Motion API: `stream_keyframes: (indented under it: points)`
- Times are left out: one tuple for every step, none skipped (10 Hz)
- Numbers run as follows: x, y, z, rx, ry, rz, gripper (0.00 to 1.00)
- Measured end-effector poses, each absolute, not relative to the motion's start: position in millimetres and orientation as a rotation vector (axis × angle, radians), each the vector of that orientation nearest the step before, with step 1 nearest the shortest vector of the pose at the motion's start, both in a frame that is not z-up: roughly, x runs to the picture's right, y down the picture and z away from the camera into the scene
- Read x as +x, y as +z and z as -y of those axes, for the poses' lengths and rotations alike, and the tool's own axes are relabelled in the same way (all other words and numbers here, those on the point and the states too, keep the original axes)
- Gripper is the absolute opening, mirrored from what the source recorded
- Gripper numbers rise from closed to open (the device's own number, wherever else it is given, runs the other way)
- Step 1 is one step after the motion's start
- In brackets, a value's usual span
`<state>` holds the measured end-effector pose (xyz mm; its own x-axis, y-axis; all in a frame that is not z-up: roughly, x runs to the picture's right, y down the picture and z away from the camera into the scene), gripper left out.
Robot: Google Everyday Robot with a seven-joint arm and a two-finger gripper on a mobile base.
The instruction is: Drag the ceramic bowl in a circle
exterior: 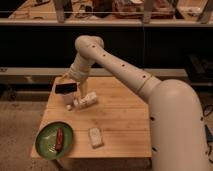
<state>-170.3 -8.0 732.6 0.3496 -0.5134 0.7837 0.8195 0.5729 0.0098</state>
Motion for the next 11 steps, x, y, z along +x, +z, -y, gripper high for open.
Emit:
stream_keyframes:
  points:
    - [-176,724,3,-0.323,-1.011,0.829,0.8]
    - [-177,715,-10,-0.27,-1.11,0.828,0.8]
    - [-177,707,-22,-0.238,-1.187,0.829,0.8]
    - [-177,700,-34,-0.205,-1.263,0.828,0.8]
    - [-177,695,-43,-0.181,-1.319,0.827,0.8]
    - [-176,694,-45,-0.177,-1.329,0.827,0.8]
    - [-178,693,-45,-0.17,-1.339,0.833,0.8]
    - [-182,694,-49,-0.157,-1.375,0.852,0.8]
    - [-185,696,-54,-0.146,-1.414,0.871,0.8]
    - [-187,700,-63,-0.138,-1.467,0.895,0.8]
    - [-184,709,-86,-0.14,-1.575,0.943,0.8]
